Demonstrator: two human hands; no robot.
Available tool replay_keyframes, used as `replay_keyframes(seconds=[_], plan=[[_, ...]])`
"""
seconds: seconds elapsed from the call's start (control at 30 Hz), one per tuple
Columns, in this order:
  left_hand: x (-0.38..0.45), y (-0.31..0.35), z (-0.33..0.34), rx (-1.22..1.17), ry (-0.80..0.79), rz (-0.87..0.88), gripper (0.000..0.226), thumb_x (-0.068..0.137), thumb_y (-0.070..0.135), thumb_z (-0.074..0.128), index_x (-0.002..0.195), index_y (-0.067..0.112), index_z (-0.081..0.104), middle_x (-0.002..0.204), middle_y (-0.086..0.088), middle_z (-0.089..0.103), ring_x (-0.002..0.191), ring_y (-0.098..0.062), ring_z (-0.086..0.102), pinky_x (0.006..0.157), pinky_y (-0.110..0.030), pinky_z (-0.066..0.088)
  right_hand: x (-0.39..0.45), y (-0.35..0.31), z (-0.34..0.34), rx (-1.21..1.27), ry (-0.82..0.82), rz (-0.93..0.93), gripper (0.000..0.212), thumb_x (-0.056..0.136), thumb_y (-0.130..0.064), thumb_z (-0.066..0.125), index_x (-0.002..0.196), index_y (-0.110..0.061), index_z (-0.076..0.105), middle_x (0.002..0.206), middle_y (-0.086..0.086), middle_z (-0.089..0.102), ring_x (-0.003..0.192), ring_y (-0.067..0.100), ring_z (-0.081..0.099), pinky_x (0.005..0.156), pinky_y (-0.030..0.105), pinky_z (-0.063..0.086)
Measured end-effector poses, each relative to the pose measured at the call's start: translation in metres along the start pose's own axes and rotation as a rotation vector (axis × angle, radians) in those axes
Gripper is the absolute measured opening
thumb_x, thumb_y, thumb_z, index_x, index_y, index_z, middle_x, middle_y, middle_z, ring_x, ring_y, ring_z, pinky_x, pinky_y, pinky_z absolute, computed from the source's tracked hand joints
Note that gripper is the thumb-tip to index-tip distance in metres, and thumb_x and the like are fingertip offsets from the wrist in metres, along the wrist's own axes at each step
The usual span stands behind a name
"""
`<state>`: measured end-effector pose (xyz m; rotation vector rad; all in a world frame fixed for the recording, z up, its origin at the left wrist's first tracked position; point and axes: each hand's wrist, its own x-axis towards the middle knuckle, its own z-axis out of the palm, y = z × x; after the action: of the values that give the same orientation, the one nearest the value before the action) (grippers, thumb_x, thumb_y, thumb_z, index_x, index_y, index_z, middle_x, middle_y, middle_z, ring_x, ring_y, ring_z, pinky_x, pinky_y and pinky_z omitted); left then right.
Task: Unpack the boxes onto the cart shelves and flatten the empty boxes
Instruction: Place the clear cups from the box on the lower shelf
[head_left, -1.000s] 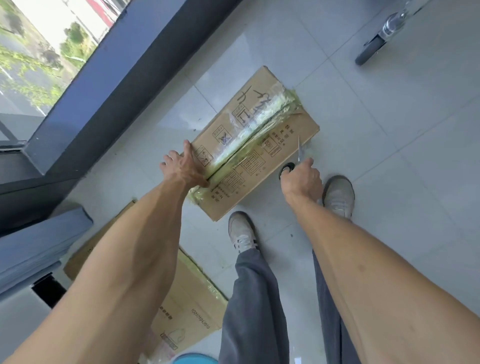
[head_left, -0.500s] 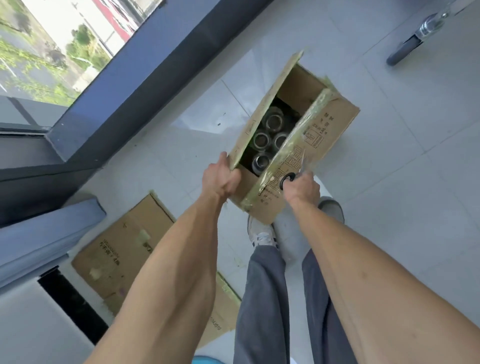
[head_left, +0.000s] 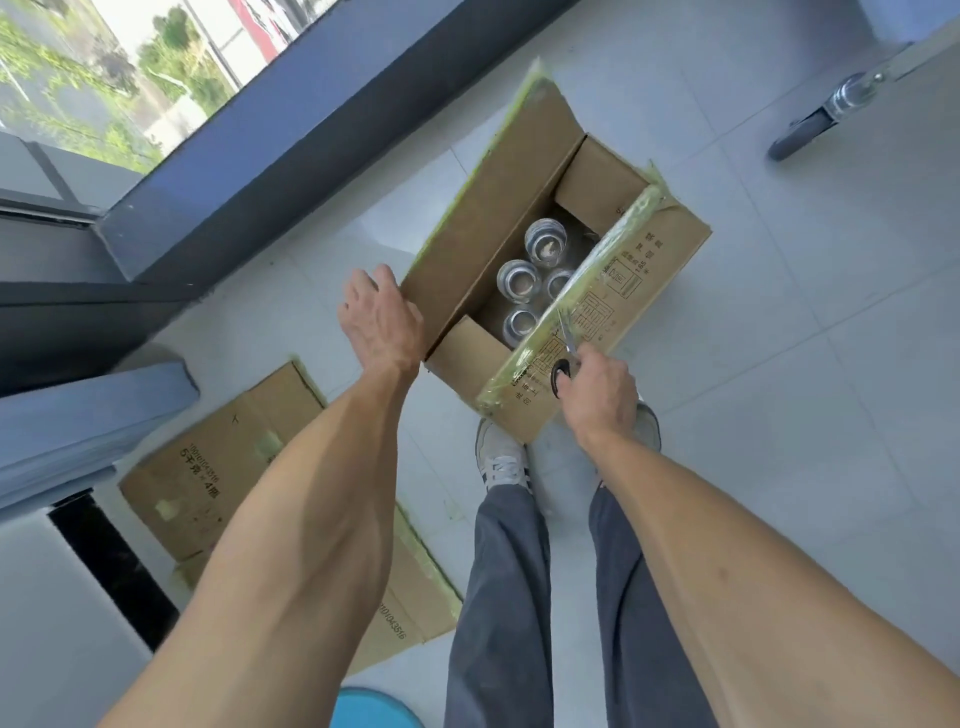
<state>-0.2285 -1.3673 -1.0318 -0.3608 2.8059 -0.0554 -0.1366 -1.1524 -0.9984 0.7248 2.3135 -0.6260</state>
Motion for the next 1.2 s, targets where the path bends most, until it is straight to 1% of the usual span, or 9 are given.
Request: replay_keyframes(seconds=[0.1,0.27,0.43,0.6,0.7,0.87,1.0,1.1,1.2], plan=[[0.011,-0.007,-0.006,-0.038,-0.061,-0.125,0.018,0.082,-0.003,0.047,0.085,0.013,0.038,0.082,-0.01,0.053,0.059,-0.021,0.037,0.058,-0.035,0.028,0.007,-0.005,-0.013,0.004,0.05,0.009,0.02,0.095,-0.026,0.064,0.106,-0.01,0.067,0.094,0.014,0.071,0.086,0.031,0.066,0.071,0.036,0.052],[0.001,0.002,0.004,-0.08,-0.523,-0.064,0.025,0.088,0.014,0.045,0.112,0.009,0.052,0.119,-0.014,0.05,0.103,-0.035,0.053,0.088,-0.044,0.045,0.021,-0.025,-0.024,-0.067,0.171,-0.015,0.018,0.095,-0.029,0.064,0.104,-0.013,0.063,0.092,0.011,0.069,0.085,0.03,0.065,0.066,0.034,0.044],[-0.041,0.04,0.016,-0.166,-0.431,0.123,0.012,0.09,0.011,0.047,0.096,0.012,0.057,0.108,-0.01,0.059,0.09,-0.031,0.059,0.073,-0.039,0.048,0.031,-0.037,-0.031,-0.063,0.229,-0.049,0.015,0.093,-0.027,0.068,0.099,-0.013,0.066,0.088,0.008,0.07,0.076,0.023,0.06,0.064,0.03,0.045],[-0.079,0.081,0.025,-0.4,-0.821,0.051,0.037,0.09,0.03,0.058,0.123,0.015,0.049,0.109,-0.007,0.062,0.099,-0.027,0.061,0.087,-0.041,0.052,0.035,-0.045,-0.053,-0.12,0.219,-0.127,0.013,0.093,-0.027,0.066,0.097,-0.014,0.066,0.089,0.008,0.069,0.079,0.025,0.061,0.065,0.03,0.04],[-0.093,0.087,0.019,-0.409,-0.8,-0.009,0.039,0.08,0.039,0.055,0.114,0.019,0.051,0.101,-0.005,0.062,0.092,-0.026,0.06,0.083,-0.039,0.052,0.042,-0.05,-0.064,-0.169,0.204,-0.154,0.013,0.094,-0.026,0.064,0.096,-0.013,0.062,0.091,0.008,0.067,0.078,0.026,0.059,0.066,0.032,0.042],[-0.123,0.099,0.009,-0.282,-0.738,0.255,0.016,0.081,0.035,0.052,0.085,0.02,0.054,0.081,-0.002,0.059,0.086,-0.031,0.063,0.066,-0.033,0.045,0.048,-0.052,-0.074,-0.204,0.22,-0.187,0.016,0.093,-0.027,0.065,0.098,-0.013,0.061,0.096,0.009,0.066,0.083,0.027,0.059,0.071,0.035,0.042],[-0.165,0.123,0.02,-0.298,-1.035,0.328,0.058,0.084,0.061,0.037,0.106,0.016,0.067,0.106,-0.009,0.061,0.105,-0.031,0.06,0.078,-0.037,0.047,0.05,-0.054,-0.078,-0.291,0.183,-0.255,0.014,0.095,-0.027,0.063,0.099,-0.014,0.061,0.095,0.008,0.065,0.089,0.029,0.063,0.074,0.037,0.047],[-0.19,0.142,0.04,-0.341,-1.207,0.16,0.057,0.094,0.049,0.047,0.144,0.023,0.045,0.146,-0.006,0.041,0.13,-0.031,0.047,0.105,-0.041,0.041,0.058,-0.045,-0.08,-0.395,0.151,-0.288,0.005,0.097,-0.019,0.06,0.098,-0.015,0.063,0.092,0.008,0.067,0.087,0.029,0.064,0.074,0.036,0.05],[-0.186,0.153,0.045,-0.444,-1.156,-0.015,0.044,0.093,0.03,0.052,0.133,0.015,0.056,0.14,-0.01,0.053,0.124,-0.03,0.054,0.102,-0.036,0.045,0.069,-0.027,-0.088,-0.451,0.093,-0.318,0.007,0.097,-0.013,0.058,0.094,-0.014,0.065,0.091,0.009,0.069,0.086,0.029,0.065,0.071,0.033,0.048]])
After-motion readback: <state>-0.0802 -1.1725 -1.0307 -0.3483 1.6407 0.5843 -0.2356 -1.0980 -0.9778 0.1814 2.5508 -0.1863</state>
